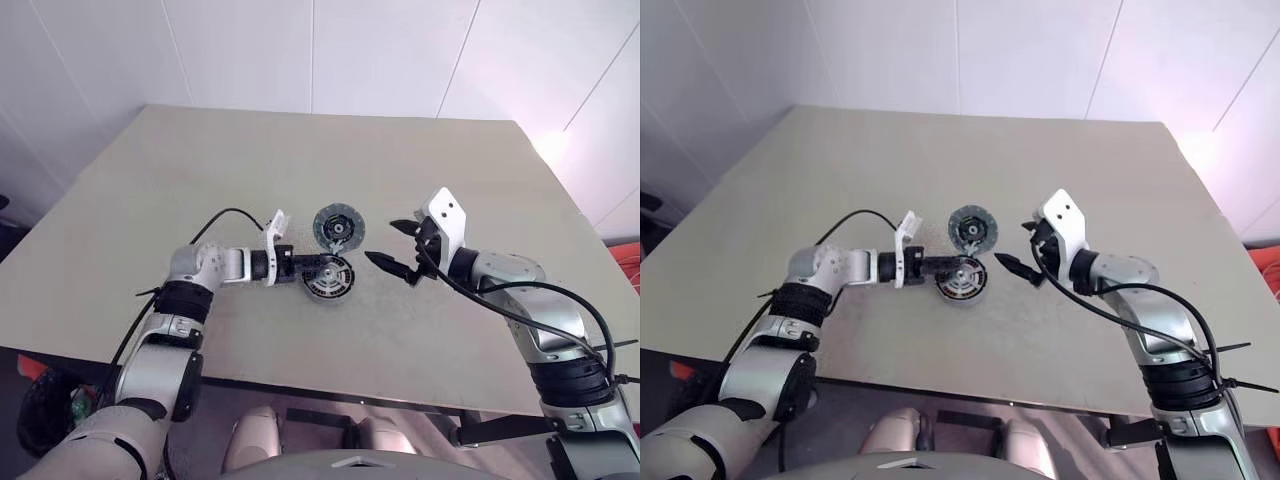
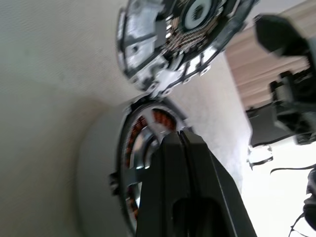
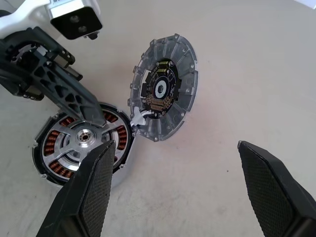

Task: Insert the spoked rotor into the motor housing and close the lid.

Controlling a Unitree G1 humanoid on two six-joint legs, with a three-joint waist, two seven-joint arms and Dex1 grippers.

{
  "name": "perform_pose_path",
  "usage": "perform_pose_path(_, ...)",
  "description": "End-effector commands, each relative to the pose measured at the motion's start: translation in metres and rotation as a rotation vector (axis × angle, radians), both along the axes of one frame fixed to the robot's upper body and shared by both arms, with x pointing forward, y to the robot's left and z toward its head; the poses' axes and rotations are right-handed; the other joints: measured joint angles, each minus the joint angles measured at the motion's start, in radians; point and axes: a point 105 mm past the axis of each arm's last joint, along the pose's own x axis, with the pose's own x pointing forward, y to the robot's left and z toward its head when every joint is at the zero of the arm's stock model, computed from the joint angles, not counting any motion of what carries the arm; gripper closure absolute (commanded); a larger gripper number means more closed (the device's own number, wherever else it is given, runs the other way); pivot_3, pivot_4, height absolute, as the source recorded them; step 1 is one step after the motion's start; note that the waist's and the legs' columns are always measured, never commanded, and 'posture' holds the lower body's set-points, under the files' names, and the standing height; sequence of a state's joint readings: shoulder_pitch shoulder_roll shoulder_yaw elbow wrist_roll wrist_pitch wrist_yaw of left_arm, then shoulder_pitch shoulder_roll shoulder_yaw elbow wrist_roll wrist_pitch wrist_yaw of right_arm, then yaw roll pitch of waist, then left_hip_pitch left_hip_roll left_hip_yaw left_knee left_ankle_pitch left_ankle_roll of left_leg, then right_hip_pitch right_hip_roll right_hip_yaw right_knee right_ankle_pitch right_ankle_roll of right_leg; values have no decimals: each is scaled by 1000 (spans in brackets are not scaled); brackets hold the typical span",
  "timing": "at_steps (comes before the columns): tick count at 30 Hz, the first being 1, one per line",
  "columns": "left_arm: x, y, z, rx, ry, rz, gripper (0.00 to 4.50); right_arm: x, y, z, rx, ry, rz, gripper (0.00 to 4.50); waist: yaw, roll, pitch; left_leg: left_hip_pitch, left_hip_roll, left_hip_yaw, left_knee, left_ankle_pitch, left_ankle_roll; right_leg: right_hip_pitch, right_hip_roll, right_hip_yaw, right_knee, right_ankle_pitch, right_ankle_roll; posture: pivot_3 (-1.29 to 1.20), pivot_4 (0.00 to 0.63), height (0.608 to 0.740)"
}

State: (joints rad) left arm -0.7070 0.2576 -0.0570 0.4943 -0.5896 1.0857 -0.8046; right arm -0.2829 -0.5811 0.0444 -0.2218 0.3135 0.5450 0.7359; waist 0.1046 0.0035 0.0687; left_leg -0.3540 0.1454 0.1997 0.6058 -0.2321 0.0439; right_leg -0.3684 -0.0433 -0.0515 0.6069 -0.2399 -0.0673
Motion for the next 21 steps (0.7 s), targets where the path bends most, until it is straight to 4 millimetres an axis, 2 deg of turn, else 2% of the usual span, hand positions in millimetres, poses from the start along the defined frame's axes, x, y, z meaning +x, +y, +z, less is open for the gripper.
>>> perform_pose_path(1,5,7,-5,185,-106,-26,4466,3,5,17,14,-68,10,0,0,0,0,1,0,0,0,0,0,1,0,0,0,0,0,0,0,740)
perform_pose_path(3,5,9,-8,228,-134,-46,4466,4,6,18,18,-73,8,0,0,1,0,3,0,0,0,-1,-2,3,0,0,0,0,0,0,0,740)
perform_pose_path(6,3,6,0,175,-140,-59,4466,5,7,18,20,-75,8,0,-1,1,-1,4,0,0,0,-1,-3,3,0,0,0,0,0,0,0,740)
perform_pose_path(10,8,0,31,-18,-167,-29,4466,5,6,17,17,-74,8,0,-1,1,-1,3,0,0,0,-1,-3,2,0,0,1,0,0,0,0,740)
perform_pose_path(13,7,-4,47,-122,-161,-31,4466,4,6,16,10,-71,9,0,0,1,-1,0,0,0,0,-1,-2,0,0,0,1,0,0,0,0,740)
perform_pose_path(18,0,-1,53,-153,-176,-48,4466,3,6,15,3,-67,15,0,0,1,-1,0,0,0,0,-1,-2,0,0,-1,1,0,-1,0,0,740)
perform_pose_path(21,-5,-7,56,-177,-148,-73,4466,3,7,15,3,-65,20,0,0,1,-1,0,0,0,0,-1,-2,0,0,-1,1,0,-1,0,0,740)
